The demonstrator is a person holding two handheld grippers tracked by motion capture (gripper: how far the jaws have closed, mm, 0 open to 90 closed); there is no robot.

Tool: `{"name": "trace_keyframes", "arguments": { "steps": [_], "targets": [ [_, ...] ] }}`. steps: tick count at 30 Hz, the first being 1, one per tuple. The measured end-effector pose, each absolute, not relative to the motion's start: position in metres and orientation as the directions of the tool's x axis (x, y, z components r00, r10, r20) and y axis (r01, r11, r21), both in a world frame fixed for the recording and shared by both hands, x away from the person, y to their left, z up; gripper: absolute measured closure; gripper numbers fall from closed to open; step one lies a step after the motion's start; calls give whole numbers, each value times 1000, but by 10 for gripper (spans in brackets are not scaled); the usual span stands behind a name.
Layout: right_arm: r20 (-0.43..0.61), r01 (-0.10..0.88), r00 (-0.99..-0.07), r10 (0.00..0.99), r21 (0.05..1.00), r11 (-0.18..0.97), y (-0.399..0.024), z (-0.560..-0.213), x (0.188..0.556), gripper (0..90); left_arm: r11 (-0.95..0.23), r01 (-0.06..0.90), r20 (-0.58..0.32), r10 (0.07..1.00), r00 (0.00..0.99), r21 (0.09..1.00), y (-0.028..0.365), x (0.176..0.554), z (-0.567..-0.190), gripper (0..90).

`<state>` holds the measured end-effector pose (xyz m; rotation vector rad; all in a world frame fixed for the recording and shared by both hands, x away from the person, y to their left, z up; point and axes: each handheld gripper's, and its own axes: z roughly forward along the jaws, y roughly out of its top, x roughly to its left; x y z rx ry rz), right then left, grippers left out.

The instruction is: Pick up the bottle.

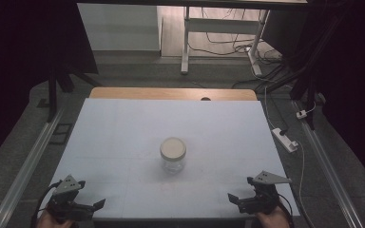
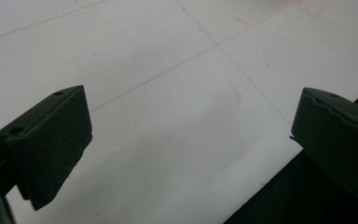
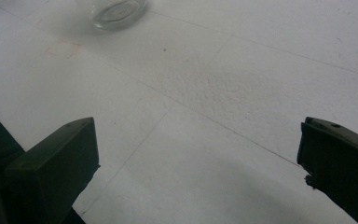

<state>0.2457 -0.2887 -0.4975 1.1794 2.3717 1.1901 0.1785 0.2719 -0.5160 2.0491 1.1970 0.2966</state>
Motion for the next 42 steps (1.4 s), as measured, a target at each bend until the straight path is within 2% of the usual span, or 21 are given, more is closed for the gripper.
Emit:
{"name": "trace_keyframes", "arguments": {
  "steps": [9,15,25,33,42],
  "targets": [
    [134,558,-650,748,752,350,-288,-498,246,0,-300,635,-174,801,574,712,266,186,-514,0],
    [129,557,-655,745,749,360,-288,-498,246,0,-335,595,-151,771,619,731,258,193,-512,0],
    [125,555,-661,740,745,370,-286,-499,246,0,-358,574,-192,703,685,737,248,208,-516,0],
    [125,555,-662,739,744,371,-286,-499,246,0,-397,574,-185,685,704,716,232,222,-517,7],
    [122,556,-666,736,739,380,-285,-499,246,0,-396,552,-179,671,720,734,216,237,-513,0]
  ]
}}
